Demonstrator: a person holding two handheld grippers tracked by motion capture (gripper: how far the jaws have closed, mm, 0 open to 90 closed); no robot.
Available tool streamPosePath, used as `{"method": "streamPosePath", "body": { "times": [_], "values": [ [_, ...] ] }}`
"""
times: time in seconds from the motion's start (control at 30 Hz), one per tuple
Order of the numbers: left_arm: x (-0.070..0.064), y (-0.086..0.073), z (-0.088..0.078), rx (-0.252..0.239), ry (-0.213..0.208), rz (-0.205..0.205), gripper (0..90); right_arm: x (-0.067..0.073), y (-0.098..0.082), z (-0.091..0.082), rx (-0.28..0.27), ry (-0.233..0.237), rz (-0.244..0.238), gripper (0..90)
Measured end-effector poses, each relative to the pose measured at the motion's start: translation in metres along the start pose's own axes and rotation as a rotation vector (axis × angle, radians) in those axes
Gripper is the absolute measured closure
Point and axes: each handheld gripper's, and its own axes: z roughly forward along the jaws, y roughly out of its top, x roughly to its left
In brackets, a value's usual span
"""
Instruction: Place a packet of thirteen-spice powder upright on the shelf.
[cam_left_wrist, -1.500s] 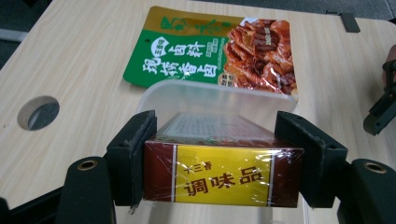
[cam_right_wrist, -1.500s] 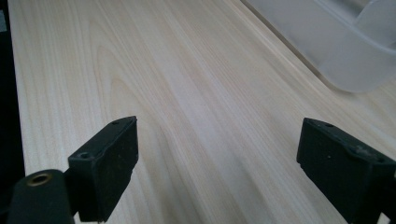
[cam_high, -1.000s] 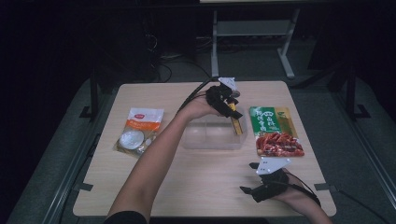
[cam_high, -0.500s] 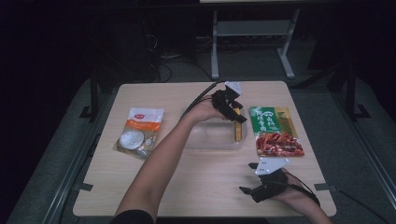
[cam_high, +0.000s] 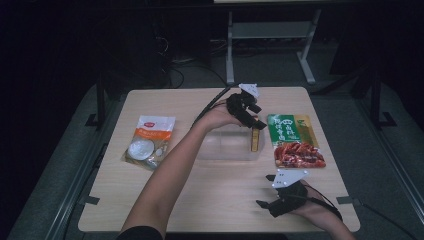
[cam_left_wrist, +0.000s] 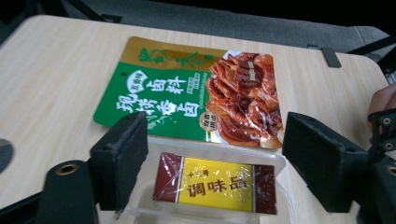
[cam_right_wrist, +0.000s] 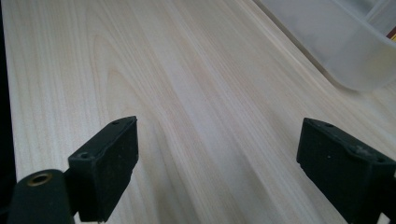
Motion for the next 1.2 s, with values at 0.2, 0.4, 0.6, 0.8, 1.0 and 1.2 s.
{"method": "streamPosePath", "body": {
  "times": [0.2,0.4,0.6,0.8,1.0,1.2],
  "values": [
    [-0.01,0.006,-0.023,0.016,0.027,0.007,17.4,0.0,0.0,0.001,0.013,-0.003,0.003,12.3],
    [-0.022,0.005,-0.048,0.057,0.074,-0.001,17.4,0.0,0.001,0.002,0.02,0.001,0.012,12.7],
    [-0.039,-0.002,-0.066,0.08,0.101,-0.013,17.4,-0.004,0.002,0.001,0.044,-0.003,0.039,5.1],
    [-0.055,-0.02,-0.081,0.078,0.115,-0.038,17.4,-0.005,0.004,0.003,0.073,-0.002,0.058,4.6],
    [-0.07,-0.042,-0.097,0.084,0.141,-0.052,17.4,-0.005,0.005,0.007,0.091,0.004,0.07,4.7],
    [-0.085,-0.068,-0.109,0.095,0.165,-0.076,17.5,-0.004,0.005,0.01,0.119,0.031,0.084,5.1]
  ]
}}
